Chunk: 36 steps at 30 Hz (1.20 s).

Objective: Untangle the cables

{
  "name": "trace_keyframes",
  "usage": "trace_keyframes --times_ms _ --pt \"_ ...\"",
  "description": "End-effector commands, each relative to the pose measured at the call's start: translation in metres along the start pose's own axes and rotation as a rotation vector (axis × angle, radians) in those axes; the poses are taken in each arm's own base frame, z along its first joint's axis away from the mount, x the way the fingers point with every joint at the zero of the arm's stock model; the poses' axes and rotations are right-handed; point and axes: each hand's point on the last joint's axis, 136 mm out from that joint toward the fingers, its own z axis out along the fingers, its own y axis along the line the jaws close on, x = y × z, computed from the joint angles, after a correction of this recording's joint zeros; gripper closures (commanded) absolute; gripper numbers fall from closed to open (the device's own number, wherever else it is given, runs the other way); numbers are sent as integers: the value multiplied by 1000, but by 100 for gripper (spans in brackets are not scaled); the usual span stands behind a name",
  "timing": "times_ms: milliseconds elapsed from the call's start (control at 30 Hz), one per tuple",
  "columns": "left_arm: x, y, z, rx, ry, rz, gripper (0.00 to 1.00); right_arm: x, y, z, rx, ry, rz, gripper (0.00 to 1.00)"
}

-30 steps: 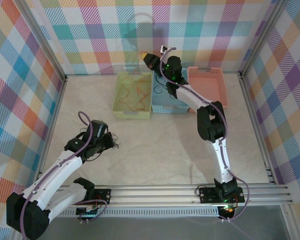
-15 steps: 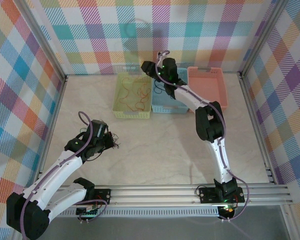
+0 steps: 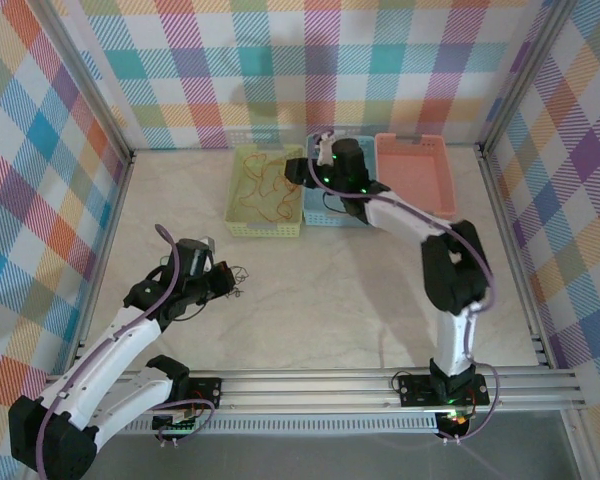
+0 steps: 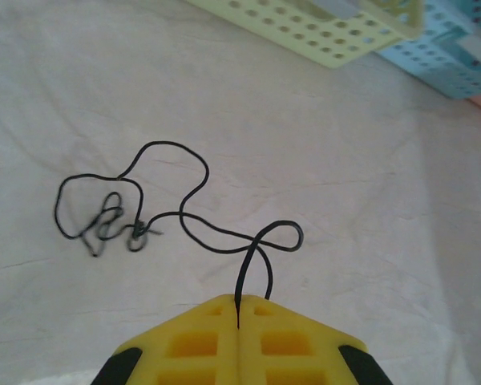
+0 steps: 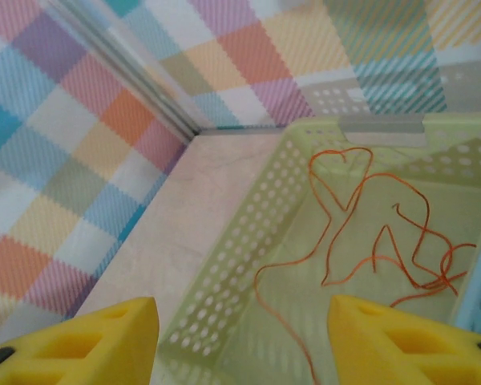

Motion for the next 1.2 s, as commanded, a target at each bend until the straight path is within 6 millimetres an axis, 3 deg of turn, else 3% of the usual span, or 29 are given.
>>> trace_keyframes --times_ms 0,33,167,267,467,600,833,1167 --pt "-13 -36 -10 170 -16 9 100 -7 27 -45 -49 -123 -178 41" --pt "-13 -43 -11 202 -8 14 100 -5 33 -57 -66 -150 -204 41" --pt "-16 -63 -11 270 27 29 100 49 54 -92 -169 -101 -314 41" --pt "-16 -73 -10 295 51 52 100 87 74 -105 -244 -51 -405 41" --pt "-12 -92 -14 349 83 132 100 136 99 -117 -377 27 -488 40" --pt "-3 -99 -13 360 117 177 100 146 118 -118 -449 23 -539 39" --pt "3 -102 -16 348 135 212 100 161 132 -106 -504 58 -555 41" --pt "12 -107 -21 365 163 235 100 173 130 -88 -464 87 -565 46"
